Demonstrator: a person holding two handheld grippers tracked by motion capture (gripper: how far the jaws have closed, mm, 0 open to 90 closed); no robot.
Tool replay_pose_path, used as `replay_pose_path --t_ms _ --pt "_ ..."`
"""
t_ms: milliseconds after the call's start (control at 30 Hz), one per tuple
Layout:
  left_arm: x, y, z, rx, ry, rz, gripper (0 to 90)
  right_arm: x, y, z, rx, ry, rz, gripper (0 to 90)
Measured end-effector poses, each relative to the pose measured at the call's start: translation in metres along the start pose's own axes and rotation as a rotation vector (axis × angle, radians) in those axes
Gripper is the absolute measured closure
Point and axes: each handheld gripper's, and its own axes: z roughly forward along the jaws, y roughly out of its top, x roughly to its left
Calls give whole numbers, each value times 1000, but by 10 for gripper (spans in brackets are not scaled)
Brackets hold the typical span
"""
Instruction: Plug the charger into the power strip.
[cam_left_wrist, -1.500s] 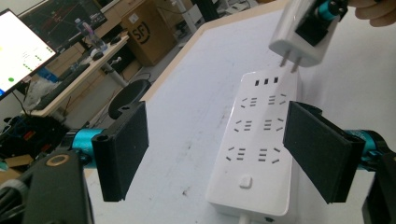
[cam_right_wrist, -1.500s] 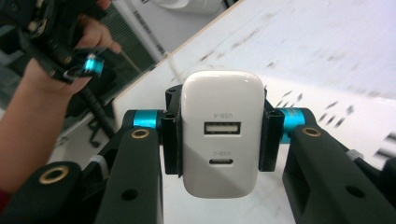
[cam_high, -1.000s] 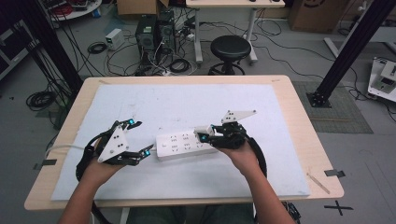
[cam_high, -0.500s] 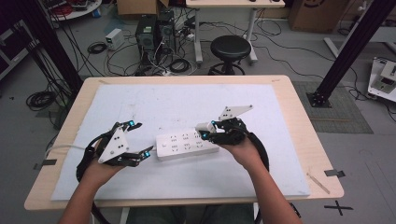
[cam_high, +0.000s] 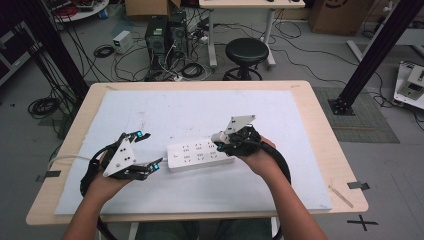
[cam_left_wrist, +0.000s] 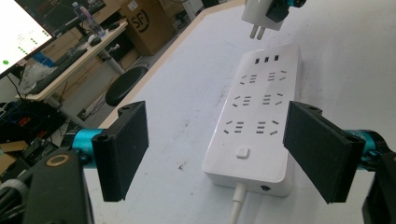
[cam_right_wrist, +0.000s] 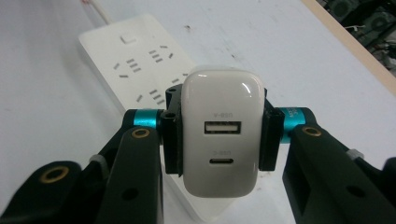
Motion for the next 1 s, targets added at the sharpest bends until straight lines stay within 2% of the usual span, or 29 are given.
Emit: replay_pose_path --t_ms 100,200,433,700,767,800,1000 --pt "0 -1 0 2 -4 -2 224 -1 1 0 18 -10 -25 630" --pt "-1 -1 0 1 -5 -3 224 -1 5 1 58 -18 -82 630" --pt "-1 -2 -4 11 -6 1 223 -7 23 10 175 60 -182 630" --pt "-1 -8 -13 13 10 -14 223 -21 41 24 283 150 -238 630" --pt "-1 -9 -13 12 12 -18 224 -23 44 26 300 156 -247 630" --pt "-1 -11 -15 15 17 -20 223 -27 49 32 330 181 -263 630" --pt "-1 -15 -20 16 25 -32 224 -31 59 46 383 234 -301 630"
